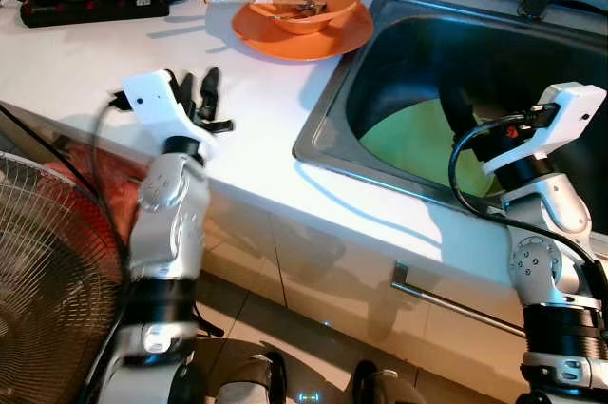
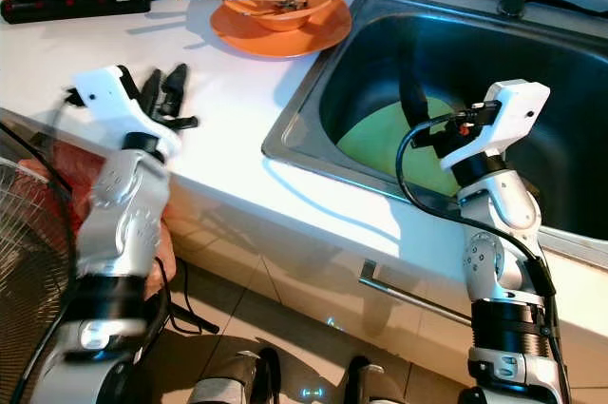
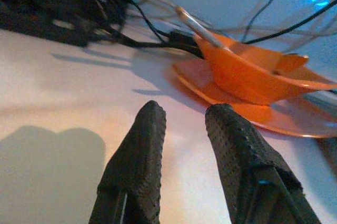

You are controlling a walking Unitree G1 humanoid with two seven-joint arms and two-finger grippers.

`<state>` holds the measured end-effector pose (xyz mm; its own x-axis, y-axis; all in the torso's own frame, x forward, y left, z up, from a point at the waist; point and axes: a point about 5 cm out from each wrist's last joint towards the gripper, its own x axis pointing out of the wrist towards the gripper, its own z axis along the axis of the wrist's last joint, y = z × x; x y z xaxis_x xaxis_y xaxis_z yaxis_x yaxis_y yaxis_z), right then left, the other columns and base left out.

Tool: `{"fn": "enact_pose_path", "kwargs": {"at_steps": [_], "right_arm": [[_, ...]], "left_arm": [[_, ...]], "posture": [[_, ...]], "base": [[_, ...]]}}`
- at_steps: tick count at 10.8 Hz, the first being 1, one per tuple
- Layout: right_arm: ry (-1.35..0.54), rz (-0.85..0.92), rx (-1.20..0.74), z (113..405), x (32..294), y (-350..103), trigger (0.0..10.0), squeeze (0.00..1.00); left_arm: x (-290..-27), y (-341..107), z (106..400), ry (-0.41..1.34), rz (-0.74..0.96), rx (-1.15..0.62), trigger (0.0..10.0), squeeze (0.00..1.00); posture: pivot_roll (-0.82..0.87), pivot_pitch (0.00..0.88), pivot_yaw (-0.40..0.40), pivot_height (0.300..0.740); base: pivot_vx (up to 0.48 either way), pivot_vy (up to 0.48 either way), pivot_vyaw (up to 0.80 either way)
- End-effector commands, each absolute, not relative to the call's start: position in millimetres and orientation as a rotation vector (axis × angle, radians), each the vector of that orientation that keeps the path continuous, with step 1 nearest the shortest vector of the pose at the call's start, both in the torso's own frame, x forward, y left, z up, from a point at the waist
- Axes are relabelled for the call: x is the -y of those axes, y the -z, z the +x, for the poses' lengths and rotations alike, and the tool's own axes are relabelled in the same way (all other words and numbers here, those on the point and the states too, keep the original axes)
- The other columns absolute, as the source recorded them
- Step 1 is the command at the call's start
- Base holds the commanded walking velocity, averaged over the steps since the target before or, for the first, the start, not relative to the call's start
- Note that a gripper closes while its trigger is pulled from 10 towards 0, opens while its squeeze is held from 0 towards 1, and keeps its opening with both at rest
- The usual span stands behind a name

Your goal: Kitchen organization

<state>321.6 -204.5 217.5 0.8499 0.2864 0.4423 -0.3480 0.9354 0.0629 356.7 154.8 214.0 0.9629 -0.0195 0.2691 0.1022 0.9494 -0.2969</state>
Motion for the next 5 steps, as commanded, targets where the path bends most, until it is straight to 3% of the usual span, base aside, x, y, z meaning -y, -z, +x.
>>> {"fn": "enact_pose_path", "kwargs": {"at_steps": [1, 5], "right_arm": [[-0.328, 0.138, 0.438, 321.1, 203.8, -215.7, 10.0, 0.00], [-0.300, 0.132, 0.435, 321.5, 207.3, -215.0, 10.0, 0.00]], "left_arm": [[-150.9, -215.3, 361.5, 0.087, -0.335, 0.250, 10.0, 0.00], [-142.3, -231.5, 374.5, 0.153, -0.278, 0.253, 10.0, 0.00]], "posture": [[0.08, 0.192, 0.027, 0.740], [0.07, 0.191, 0.028, 0.740]], "base": [[0.000, 0.000, 0.00], [0.000, 0.000, 0.00]]}}
